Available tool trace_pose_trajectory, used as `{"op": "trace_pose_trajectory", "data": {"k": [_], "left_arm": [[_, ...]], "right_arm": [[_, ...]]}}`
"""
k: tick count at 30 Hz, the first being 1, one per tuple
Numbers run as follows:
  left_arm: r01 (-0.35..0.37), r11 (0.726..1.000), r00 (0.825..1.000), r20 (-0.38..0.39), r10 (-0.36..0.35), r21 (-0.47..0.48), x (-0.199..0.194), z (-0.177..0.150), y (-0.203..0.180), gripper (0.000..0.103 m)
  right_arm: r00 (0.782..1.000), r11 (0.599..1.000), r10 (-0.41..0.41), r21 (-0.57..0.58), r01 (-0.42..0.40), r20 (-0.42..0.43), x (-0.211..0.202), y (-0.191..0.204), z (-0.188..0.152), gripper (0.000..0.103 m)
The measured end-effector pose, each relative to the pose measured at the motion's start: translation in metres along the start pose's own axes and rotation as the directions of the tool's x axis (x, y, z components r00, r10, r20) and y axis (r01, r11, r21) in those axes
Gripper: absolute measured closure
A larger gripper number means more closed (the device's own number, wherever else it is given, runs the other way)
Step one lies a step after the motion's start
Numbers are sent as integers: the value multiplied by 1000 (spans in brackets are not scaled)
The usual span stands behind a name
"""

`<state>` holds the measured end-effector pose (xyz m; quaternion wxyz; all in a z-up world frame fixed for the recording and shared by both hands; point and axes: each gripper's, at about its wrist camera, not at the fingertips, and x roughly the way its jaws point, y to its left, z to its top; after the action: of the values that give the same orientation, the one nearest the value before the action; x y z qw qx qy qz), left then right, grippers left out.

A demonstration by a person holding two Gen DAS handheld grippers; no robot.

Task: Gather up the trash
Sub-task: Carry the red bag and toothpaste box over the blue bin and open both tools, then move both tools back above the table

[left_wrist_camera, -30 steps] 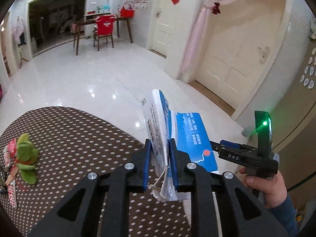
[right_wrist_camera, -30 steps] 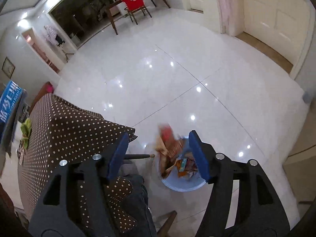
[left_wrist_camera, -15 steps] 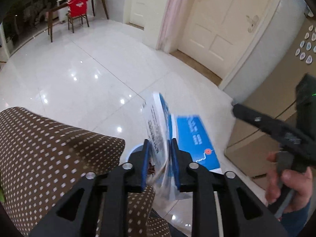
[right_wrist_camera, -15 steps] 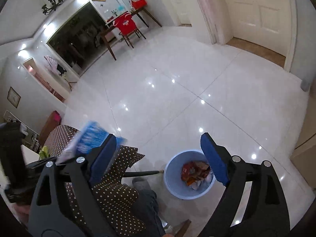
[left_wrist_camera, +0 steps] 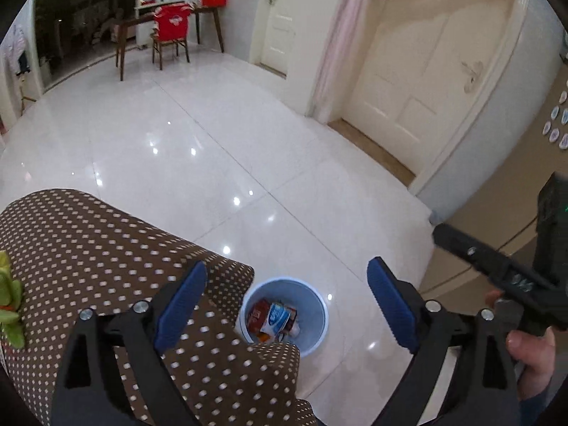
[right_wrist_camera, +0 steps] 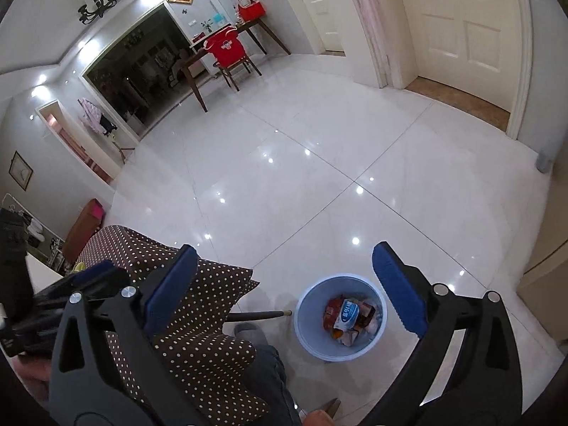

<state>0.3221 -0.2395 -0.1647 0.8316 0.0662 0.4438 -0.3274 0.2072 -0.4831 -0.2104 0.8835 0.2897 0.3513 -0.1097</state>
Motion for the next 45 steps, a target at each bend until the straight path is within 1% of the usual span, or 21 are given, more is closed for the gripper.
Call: {"op": "trace_pose_trajectory", "data": {"k": [5,12,17,20,24,27,31,34,38,39,42,43,45], "left_arm": [[-14,1000,998,65,15,-21,-30,-2,6,12],[-14,999,992,127,20,-43,-65,-9,18,11],[-26,998,984,174,37,-64,-90,-14,31,11],[-43,996,977,206,58,-76,-108,-19,42,10],[-67,993,966,243,90,-101,-131,-30,59,10],[-99,988,954,270,129,-121,-148,-37,72,10],[-143,975,936,298,190,-173,-173,-53,99,10],[-180,959,917,316,244,-219,-191,-67,125,10],[-232,927,898,302,320,-295,-209,-86,165,10],[-255,912,890,291,351,-321,-214,-93,179,10],[-292,876,875,263,407,-384,-225,-110,210,10],[-306,858,868,251,430,-412,-229,-117,224,10],[-328,832,857,229,462,-447,-234,-126,243,10]], "right_arm": [[1000,999,14,-35,-14,0,-3,17,1,6],[1000,996,25,-82,-24,9,-9,44,2,6],[999,992,38,-122,-36,15,-15,73,0,6],[999,987,50,-152,-47,15,-17,91,-2,6],[997,979,74,-192,-70,12,-20,125,-5,6],[995,968,102,-231,-97,6,-20,149,-8,6],[991,946,136,-294,-135,-14,-19,188,-13,6],[987,925,155,-345,-156,-33,-15,218,-19,6],[981,893,183,-406,-193,-63,-8,260,-28,6],[979,885,190,-419,-202,-72,-5,269,-30,6],[973,860,200,-456,-229,-110,9,299,-42,6],[970,847,205,-474,-242,-130,16,313,-46,6],[966,830,208,-494,-258,-155,27,330,-53,6]]}}
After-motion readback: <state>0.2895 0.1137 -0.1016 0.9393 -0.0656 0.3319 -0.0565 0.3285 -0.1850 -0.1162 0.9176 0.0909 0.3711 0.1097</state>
